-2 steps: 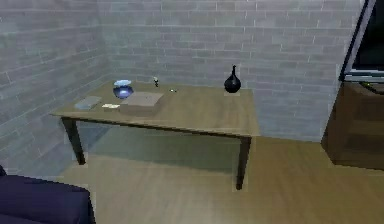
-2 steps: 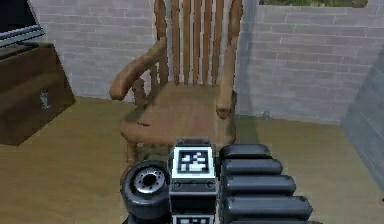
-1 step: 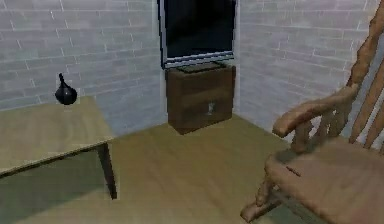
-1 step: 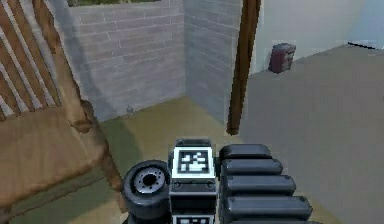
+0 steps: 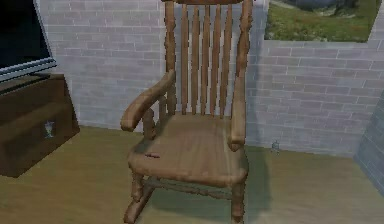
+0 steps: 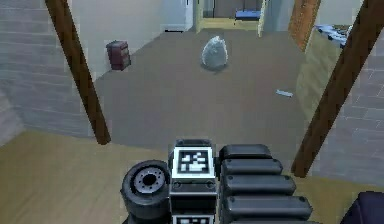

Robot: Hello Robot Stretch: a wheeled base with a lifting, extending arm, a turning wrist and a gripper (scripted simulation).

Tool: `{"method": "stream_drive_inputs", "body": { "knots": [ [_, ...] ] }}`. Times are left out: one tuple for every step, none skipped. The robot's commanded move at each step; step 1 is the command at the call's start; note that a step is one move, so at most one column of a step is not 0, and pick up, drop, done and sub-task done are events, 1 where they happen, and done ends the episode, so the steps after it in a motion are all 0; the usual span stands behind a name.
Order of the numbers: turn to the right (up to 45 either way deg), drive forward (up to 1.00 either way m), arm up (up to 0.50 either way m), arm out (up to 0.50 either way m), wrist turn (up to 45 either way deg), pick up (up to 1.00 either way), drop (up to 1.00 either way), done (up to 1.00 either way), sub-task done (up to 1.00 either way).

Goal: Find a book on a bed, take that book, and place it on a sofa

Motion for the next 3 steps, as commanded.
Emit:
{"method": "stream_drive_inputs", "body": {
  "knots": [
    [18.0,0.00,0.00,0.00,0.0,0.00,0.00,0.00,0.00],
    [-45.0,0.00,0.00,0.00,0.0,0.00,0.00,0.00,0.00],
    [-45.0,0.00,0.00,0.00,0.0,0.00,0.00,0.00,0.00]
  ]
}}
